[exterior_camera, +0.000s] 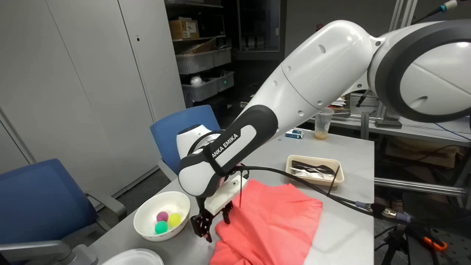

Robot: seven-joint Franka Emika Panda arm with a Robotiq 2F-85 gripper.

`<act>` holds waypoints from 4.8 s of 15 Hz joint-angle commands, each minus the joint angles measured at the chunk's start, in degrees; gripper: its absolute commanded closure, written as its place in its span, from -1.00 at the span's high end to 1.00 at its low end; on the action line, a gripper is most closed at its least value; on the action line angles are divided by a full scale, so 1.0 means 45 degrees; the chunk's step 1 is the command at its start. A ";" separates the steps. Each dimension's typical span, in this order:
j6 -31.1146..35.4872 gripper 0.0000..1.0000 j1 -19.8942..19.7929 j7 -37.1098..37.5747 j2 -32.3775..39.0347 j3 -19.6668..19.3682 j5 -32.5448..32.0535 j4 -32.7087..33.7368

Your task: Unfold the sweatshirt

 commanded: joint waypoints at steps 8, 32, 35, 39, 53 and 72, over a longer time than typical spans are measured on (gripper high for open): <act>-0.0120 -0.47 0.0245 0.0824 0.0538 -0.0257 0.0341 0.0510; 0.1223 -0.94 0.1834 0.3185 -0.8036 0.0172 0.0356 -1.0892; 0.1768 -0.94 0.2192 0.3977 -0.9094 0.0365 0.0372 -1.2623; 0.1757 -0.94 0.2451 0.4501 -0.9837 0.0998 0.0733 -1.4046; 0.1401 0.95 0.2305 0.4028 -0.9322 0.1308 0.1519 -1.4424; 0.3389 1.00 0.2318 0.4892 -0.9193 0.1252 0.1484 -1.4676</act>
